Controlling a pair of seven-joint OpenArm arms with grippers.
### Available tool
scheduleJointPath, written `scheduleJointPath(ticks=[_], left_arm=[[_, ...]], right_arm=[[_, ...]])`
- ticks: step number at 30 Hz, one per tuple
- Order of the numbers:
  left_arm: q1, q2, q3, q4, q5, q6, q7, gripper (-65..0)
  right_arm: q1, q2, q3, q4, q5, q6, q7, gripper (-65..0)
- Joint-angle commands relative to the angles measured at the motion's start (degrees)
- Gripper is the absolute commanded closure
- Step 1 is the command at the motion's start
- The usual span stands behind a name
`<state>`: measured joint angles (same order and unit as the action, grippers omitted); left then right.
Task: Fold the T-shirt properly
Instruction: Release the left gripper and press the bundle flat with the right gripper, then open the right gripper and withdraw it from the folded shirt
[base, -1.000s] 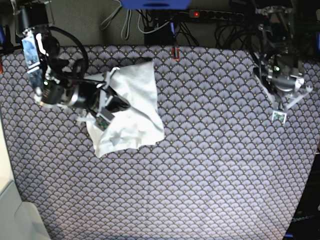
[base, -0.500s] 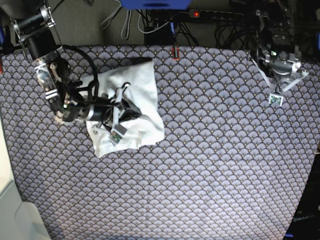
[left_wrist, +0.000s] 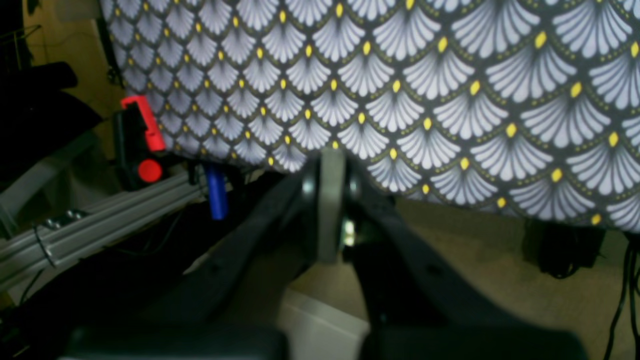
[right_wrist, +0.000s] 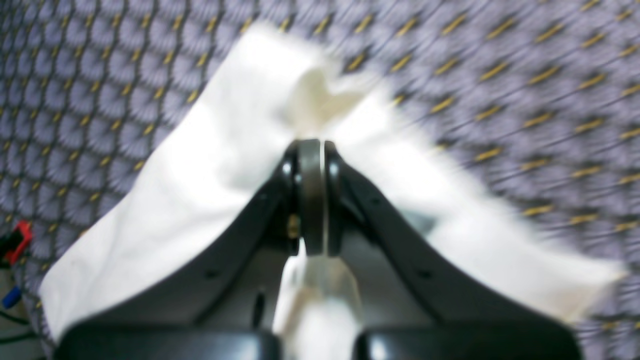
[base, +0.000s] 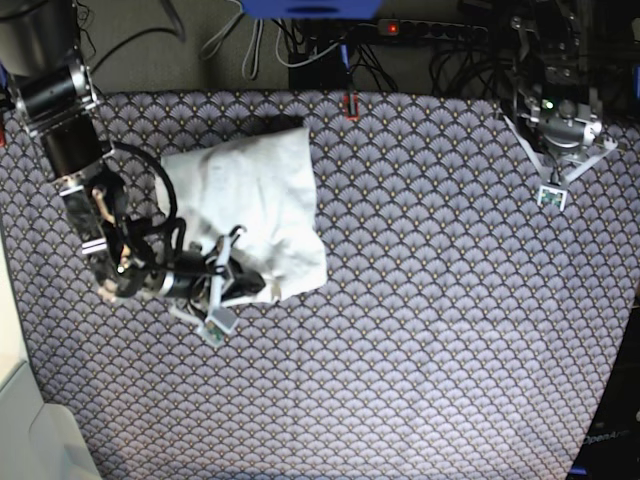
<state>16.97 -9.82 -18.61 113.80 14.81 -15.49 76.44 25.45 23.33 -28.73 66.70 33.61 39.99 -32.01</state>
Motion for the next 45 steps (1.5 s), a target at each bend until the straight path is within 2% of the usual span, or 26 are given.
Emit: scheduleJointPath(ticks=[1, 3, 7, 10, 13, 18, 24, 31, 36, 40, 42, 45], left_arm=[[-0.2, -0.7, -0.1, 1.1, 0.7, 0.1, -0.2, -0.5], [0.1, -0.9, -0.1, 1.1, 0.7, 0.1, -0.2, -0.5], [1.4, -1.0, -0.1, 1.1, 0.6, 0.1, -0.3, -0.5], [1.4, -1.0, -0.1, 1.1, 0.6, 0.1, -0.3, -0.5], [1.4, -1.0, -0.1, 1.1, 0.6, 0.1, -0.4, -0.5], [1.4, -1.0, 0.1, 1.1, 0.6, 0.1, -0.4, -0.5], [2.7, -1.0, -0.1, 1.6, 0.6, 0.0, -0.5, -0.5], [8.7, -0.8, -0.2, 1.6, 0.6, 0.0, -8.3, -0.5], [10.2, -0.9, -0.2, 1.6, 0.6, 0.0, -8.8, -0.5], [10.3, -1.0, -0.2, 1.6, 0.5, -0.1, -8.8, -0.5], [10.3, -1.0, -0.2, 1.6, 0.5, -3.0, -8.8, -0.5], [10.2, -0.8, -1.8, 1.7, 0.5, -10.5, -8.8, -0.5]], right_arm=[[1.6, 0.4, 0.4, 0.9, 1.0, 0.0, 1.3, 0.0], [1.8, 0.8, 0.5, 0.9, 1.0, 0.0, 1.3, 0.0], [-1.1, 3.9, 0.8, 3.4, 1.0, 0.0, 1.3, 0.0], [-6.9, 7.0, 2.5, 10.1, 1.1, 0.0, 1.3, 0.0], [-13.9, 8.9, 6.4, 18.1, 1.1, 0.0, 1.3, 0.0], [-24.3, 9.3, 13.4, 26.4, 1.0, 0.0, 1.3, 0.0], [-26.6, 9.9, 14.9, 22.9, 0.9, 0.0, 1.8, 0.0], [-26.4, 10.1, 14.9, 15.1, 0.9, 0.0, 2.2, 0.0], [-26.7, 9.9, 14.5, 10.9, 0.9, 0.0, 6.0, 0.0], [-27.6, 9.9, 14.9, 12.4, 1.0, 0.0, 6.5, 0.0], [-29.3, 10.8, 15.5, 17.0, 1.0, 0.0, 6.3, 0.0], [-33.1, 12.4, 18.8, 25.7, 1.0, 0.0, 6.2, 0.0]])
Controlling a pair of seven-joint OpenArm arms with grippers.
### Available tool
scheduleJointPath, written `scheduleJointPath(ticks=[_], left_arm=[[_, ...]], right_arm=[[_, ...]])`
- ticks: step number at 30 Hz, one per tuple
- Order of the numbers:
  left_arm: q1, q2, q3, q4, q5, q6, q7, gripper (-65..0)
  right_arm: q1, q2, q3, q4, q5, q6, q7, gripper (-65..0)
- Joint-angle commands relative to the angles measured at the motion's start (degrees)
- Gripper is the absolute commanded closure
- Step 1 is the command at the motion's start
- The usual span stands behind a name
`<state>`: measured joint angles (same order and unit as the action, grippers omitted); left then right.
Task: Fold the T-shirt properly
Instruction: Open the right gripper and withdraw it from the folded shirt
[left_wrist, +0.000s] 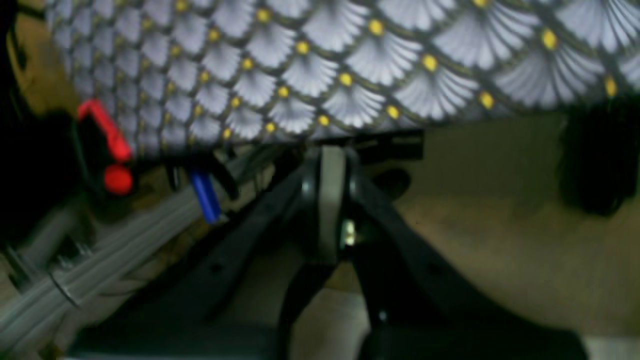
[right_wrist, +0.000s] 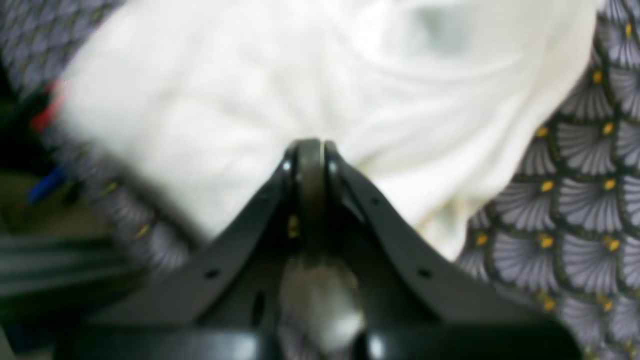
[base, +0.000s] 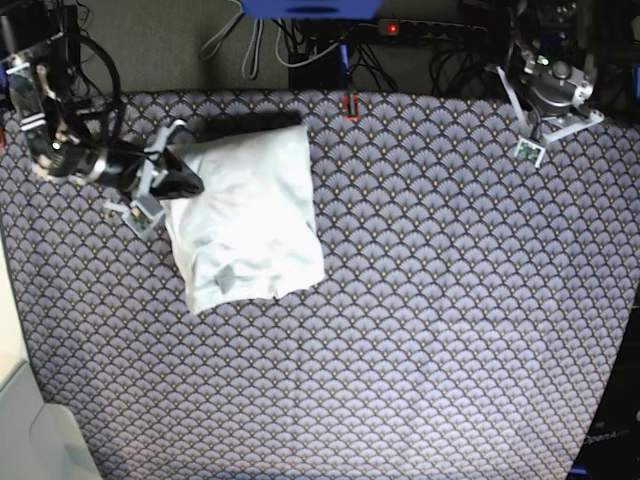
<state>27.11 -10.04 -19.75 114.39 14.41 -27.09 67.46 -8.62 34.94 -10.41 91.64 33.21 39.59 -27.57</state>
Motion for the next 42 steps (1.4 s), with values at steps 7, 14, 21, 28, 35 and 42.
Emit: scheduleJointPath(ticks=[7, 14, 21, 28, 35, 42], left_arm=[[-0.9, -0.4, -7.0, 1.1, 0.9, -9.3, 0.2, -0.5], [1.0, -0.3, -14.3, 1.1, 0.9, -12.9, 0.3, -0.5], [2.9, -0.2, -18.5, 1.0, 0.9, -12.9, 0.3, -0.5], [4.8, 0.7, -18.5, 1.0, 0.9, -12.9, 0.2, -0.5], [5.1, 0.9, -18.5, 1.0, 0.9, -12.9, 0.2, -0.5], [5.1, 0.3, -18.5, 1.0, 0.9, -12.9, 0.1, -0.5]], right_arm=[[2.2, 1.0, 5.2, 9.4, 1.3, 0.4, 1.6, 0.0], [17.1, -0.5, 2.4, -2.7, 1.3, 0.4, -3.6, 0.0], [25.9, -2.2, -8.3, -15.3, 1.3, 0.4, 1.1, 0.0], [31.8, -5.5, -15.7, -30.8, 1.3, 0.4, 8.5, 0.0], [35.0, -6.0, -19.8, -40.6, 1.3, 0.4, 17.0, 0.0], [32.3, -2.7, -20.0, -27.1, 1.3, 0.4, 11.2, 0.0]])
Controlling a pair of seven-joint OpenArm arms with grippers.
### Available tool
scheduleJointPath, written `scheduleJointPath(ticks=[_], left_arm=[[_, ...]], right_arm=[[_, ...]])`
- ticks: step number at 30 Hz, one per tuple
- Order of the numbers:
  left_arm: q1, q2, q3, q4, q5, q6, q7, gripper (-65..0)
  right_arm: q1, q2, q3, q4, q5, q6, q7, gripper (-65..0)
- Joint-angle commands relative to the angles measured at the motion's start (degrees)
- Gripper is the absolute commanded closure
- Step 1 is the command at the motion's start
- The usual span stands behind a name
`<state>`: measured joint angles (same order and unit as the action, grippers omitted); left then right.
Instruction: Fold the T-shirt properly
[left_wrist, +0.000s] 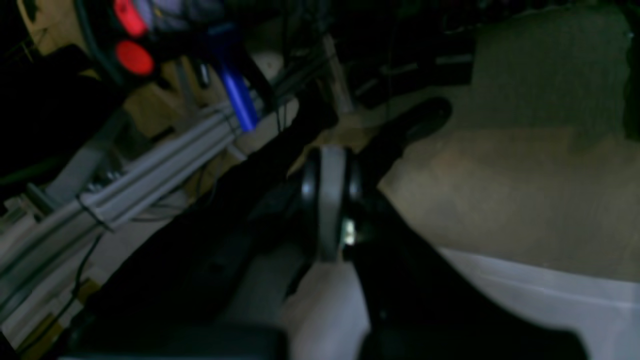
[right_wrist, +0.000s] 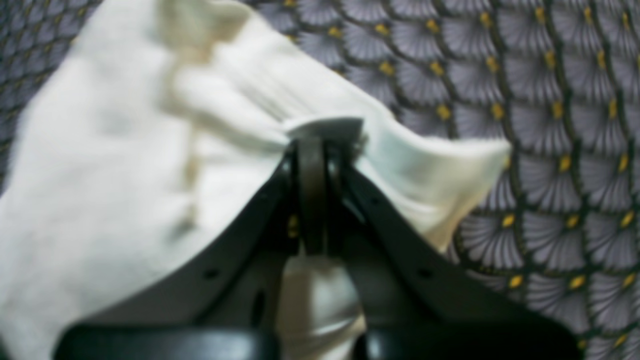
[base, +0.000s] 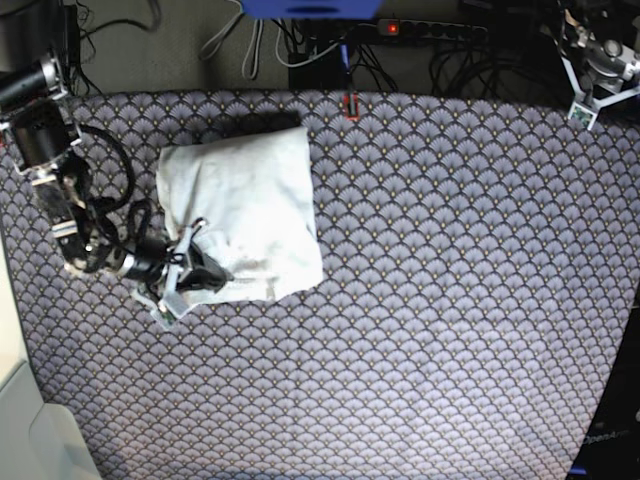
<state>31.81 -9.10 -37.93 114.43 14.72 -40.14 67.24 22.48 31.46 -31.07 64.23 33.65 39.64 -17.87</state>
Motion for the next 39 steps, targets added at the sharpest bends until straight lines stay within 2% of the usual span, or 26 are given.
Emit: scheduleJointPath(ticks=[1, 4, 7, 11, 14, 17, 21, 26, 31, 36, 39], left_arm=[[0.3, -0.6, -0.3, 1.0, 0.6, 0.1, 0.3, -0.5], [-0.4, -0.6, 0.0, 1.0, 0.6, 0.1, 0.3, -0.5], [-1.5, -0.6, 0.3, 1.0, 0.6, 0.1, -1.3, -0.5], [-0.8, -0.5, 0.3, 1.0, 0.6, 0.1, -4.2, -0.5], [-0.6, -0.7, 0.3, 0.9, 0.6, 0.1, -4.3, -0.5], [1.1, -1.4, 0.3, 0.9, 0.6, 0.1, -4.3, -0.5], [2.9, -1.3, 0.3, 0.7, -1.3, 0.1, -4.3, -0.6], [5.9, -0.3, 0.2, 0.3, -7.6, 0.1, -4.3, -0.6], [7.4, 2.6, 0.3, -0.8, -8.6, 0.1, -4.7, -0.6], [11.2, 5.8, 4.7, -5.0, -6.2, 0.1, -12.6, -0.6], [12.8, 7.6, 7.4, -10.7, -2.4, 0.1, -16.6, -0.6]], right_arm=[[0.2, 1.5, 1.1, 4.1, 0.9, 0.4, -0.5, 0.0], [-4.2, 4.4, 5.6, 14.4, 0.9, 0.4, -6.7, 0.0], [-11.3, 6.3, 12.9, 24.5, 0.9, 0.4, -11.7, 0.0], [-23.1, 6.8, 23.2, 36.3, 0.9, 0.4, -17.5, 0.0], [-33.4, 5.7, 32.8, 43.7, 0.9, 0.4, -20.3, 0.0], [-43.4, 2.4, 41.0, 48.4, 0.9, 0.4, -20.4, 0.0], [-51.9, -1.0, 46.3, 49.8, 0.9, 0.4, -20.2, 0.0], [-59.4, -5.6, 48.5, 49.8, -2.6, 0.4, -20.2, 0.0], [-65.7, -9.7, 48.2, 49.0, -10.0, 0.4, -20.2, 0.0], [-71.8, -11.3, 48.2, 44.6, -15.9, 0.4, -13.2, 0.0], [-73.4, -9.8, 48.2, 37.0, -16.1, 0.4, -7.4, 0.0]])
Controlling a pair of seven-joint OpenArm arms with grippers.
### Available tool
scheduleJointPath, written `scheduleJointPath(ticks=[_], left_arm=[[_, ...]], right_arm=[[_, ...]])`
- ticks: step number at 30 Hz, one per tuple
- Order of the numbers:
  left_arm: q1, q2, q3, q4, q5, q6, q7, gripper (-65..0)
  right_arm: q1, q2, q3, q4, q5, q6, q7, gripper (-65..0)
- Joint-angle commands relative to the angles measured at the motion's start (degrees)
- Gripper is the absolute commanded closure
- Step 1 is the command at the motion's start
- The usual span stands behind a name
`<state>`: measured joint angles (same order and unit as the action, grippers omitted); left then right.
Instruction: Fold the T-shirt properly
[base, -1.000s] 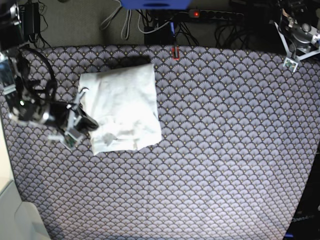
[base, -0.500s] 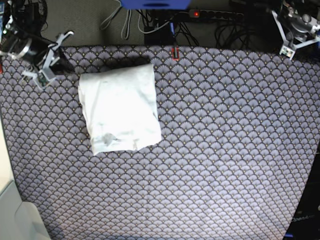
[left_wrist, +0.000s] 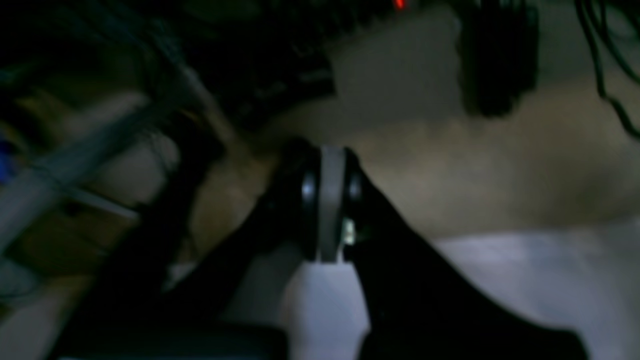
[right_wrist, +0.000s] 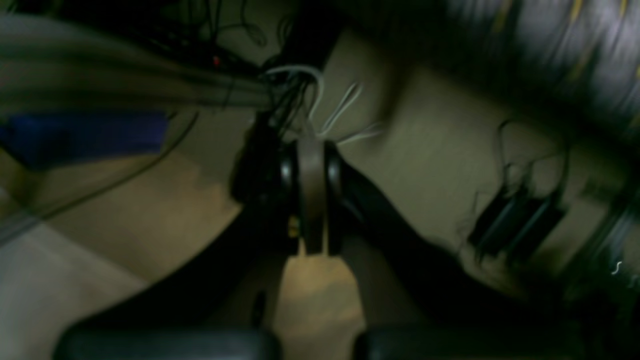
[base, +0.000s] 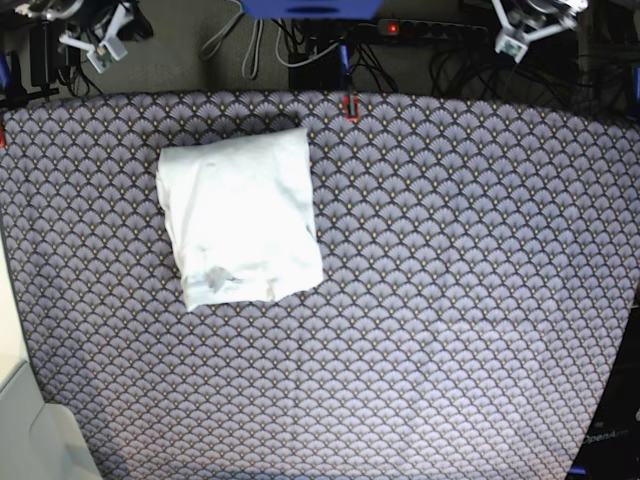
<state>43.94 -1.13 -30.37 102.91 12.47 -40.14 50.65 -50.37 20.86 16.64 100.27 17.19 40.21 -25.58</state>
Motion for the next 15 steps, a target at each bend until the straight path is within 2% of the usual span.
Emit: scheduleJointPath(ticks=[1, 4, 7, 10, 15], left_arm=[[0.7, 0.0, -0.2, -1.7, 0.8, 0.1, -1.3, -0.6], [0.5, 0.6, -0.1, -9.3, 1.6, 0.1, -5.2, -0.6], [-1.9, 0.3, -0.1, -18.0, 2.0, 0.1, -9.5, -0.6], [-4.8, -1.4, 0.8, -26.6, 1.6, 0.1, -13.2, -0.6], [-10.8, -4.8, 6.9, -39.9, 1.4, 0.1, -18.3, -0.6]], right_arm=[[-0.7, 1.4, 0.5, -2.6, 0.3, -0.2, 2.2, 0.0], [0.0, 2.9, -0.2, -14.9, 0.3, -0.2, 8.9, 0.0], [4.2, 4.1, -5.7, -27.4, 0.3, -0.2, 17.7, 0.0], [9.9, 5.0, -12.8, -39.9, 0.3, -0.2, 24.3, 0.0], [21.0, 4.1, -21.3, -60.0, 0.3, -0.2, 32.5, 0.0]])
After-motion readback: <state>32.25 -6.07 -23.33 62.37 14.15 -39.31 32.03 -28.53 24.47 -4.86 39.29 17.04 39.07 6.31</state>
